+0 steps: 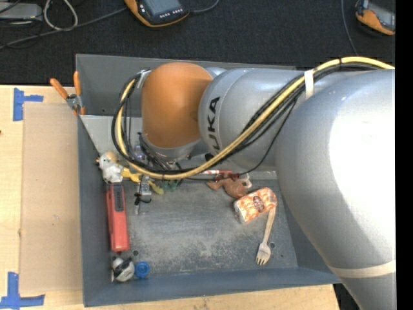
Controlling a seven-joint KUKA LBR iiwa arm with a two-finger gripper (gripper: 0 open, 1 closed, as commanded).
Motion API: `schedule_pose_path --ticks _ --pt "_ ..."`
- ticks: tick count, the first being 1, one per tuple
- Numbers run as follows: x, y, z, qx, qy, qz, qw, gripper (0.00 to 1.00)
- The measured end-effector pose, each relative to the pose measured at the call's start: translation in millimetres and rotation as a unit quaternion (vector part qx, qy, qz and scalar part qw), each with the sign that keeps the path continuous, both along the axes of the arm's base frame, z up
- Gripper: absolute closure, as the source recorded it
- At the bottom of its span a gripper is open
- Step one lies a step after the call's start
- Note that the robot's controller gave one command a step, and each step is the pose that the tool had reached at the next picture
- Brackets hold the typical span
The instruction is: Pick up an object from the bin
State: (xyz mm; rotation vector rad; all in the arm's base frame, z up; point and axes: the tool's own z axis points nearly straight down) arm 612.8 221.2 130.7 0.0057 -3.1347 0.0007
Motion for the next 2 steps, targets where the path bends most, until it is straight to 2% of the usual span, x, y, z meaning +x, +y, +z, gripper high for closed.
schedule_pose_path --ticks 1,2 --pt "1.5 -1 5 0.001 -0.0030 -0.002 1.0000 0.00" --pt "-38.4 -11 -22 0.001 -0.0020 0.094 0.9955 0.00"
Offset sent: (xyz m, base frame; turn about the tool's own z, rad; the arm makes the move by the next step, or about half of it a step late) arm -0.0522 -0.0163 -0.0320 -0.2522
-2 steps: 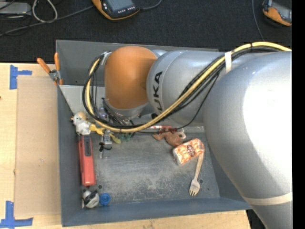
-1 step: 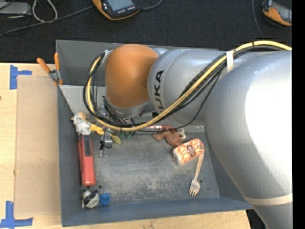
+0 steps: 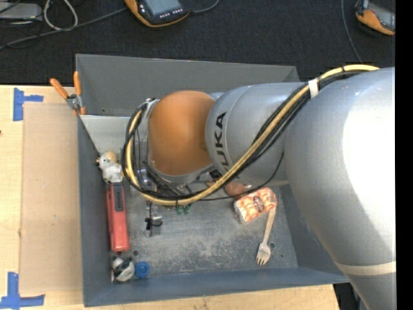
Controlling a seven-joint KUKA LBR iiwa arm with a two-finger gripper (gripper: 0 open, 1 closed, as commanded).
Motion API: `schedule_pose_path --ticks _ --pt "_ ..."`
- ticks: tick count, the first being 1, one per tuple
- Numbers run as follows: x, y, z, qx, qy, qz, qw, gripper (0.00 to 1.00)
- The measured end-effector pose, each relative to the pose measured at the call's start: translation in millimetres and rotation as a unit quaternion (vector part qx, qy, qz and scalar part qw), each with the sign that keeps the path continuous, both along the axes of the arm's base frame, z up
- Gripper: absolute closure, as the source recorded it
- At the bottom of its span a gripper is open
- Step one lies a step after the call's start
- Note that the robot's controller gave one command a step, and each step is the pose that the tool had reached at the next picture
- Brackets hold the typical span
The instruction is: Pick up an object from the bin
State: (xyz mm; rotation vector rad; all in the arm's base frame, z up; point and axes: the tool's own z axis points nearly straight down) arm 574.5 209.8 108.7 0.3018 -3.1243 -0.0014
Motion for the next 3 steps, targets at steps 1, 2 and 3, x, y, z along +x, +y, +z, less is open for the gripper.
schedule_pose_path --ticks 1,2,3 --pt "-8.2 11 -18 0.000 -0.0003 0.155 0.9879 0.00" --pt "-18.9 2 4 0.000 0.0022 0.199 0.9800 0.00" --pt "-6.1 -26 17 0.000 0.0009 0.047 0.9989 0.00"
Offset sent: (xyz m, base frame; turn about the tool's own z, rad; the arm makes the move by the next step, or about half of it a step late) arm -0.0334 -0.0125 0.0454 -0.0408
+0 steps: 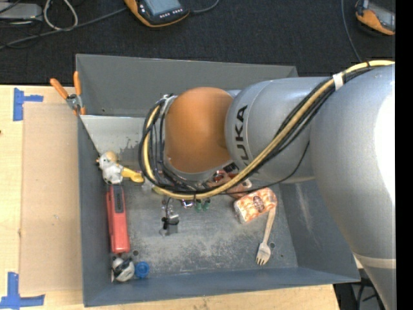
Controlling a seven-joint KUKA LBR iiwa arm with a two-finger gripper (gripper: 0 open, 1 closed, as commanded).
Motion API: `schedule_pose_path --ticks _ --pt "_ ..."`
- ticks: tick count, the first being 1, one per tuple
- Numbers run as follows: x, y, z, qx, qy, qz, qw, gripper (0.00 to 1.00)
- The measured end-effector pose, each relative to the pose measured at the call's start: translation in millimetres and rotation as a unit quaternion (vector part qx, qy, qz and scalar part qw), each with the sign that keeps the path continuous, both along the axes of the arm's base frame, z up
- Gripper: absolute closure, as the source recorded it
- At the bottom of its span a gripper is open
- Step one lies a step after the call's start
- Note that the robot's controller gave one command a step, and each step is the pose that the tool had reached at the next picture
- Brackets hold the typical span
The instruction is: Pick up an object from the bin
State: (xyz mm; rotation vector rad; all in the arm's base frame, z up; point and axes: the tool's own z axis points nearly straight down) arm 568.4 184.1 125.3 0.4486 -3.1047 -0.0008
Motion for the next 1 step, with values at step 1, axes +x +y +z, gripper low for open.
schedule_pose_path --ticks 1 --pt "-2.4 -31.0 0.2 0.001 0.0001 0.067 0.9978 0.00"
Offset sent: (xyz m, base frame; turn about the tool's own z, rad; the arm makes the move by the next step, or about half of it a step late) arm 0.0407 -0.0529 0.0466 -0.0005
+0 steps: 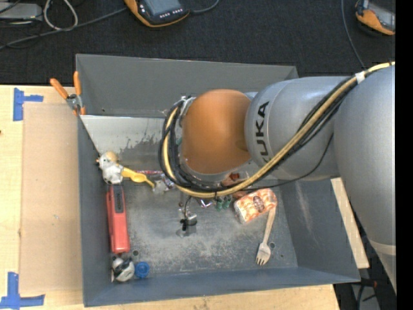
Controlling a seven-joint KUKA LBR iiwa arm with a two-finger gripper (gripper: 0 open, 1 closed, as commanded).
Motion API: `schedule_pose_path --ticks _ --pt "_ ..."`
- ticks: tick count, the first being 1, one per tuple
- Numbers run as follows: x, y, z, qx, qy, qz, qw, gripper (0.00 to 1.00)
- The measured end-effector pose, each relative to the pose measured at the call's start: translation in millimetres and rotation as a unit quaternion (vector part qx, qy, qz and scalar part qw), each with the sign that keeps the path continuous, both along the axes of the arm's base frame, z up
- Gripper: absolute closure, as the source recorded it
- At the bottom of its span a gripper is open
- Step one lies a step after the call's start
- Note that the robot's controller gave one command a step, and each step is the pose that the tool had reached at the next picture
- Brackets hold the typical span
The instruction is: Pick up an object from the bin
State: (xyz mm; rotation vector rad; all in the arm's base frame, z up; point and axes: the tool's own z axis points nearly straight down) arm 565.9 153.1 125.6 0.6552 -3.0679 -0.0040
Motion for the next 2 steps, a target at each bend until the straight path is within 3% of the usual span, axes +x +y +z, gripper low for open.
schedule_pose_path --ticks 1,2 --pt "35.2 -17 37 0.000 -0.0001 -0.061 0.9981 0.00" --pt "11.5 -67 52 -0.001 0.0032 -0.033 0.9995 0.00"
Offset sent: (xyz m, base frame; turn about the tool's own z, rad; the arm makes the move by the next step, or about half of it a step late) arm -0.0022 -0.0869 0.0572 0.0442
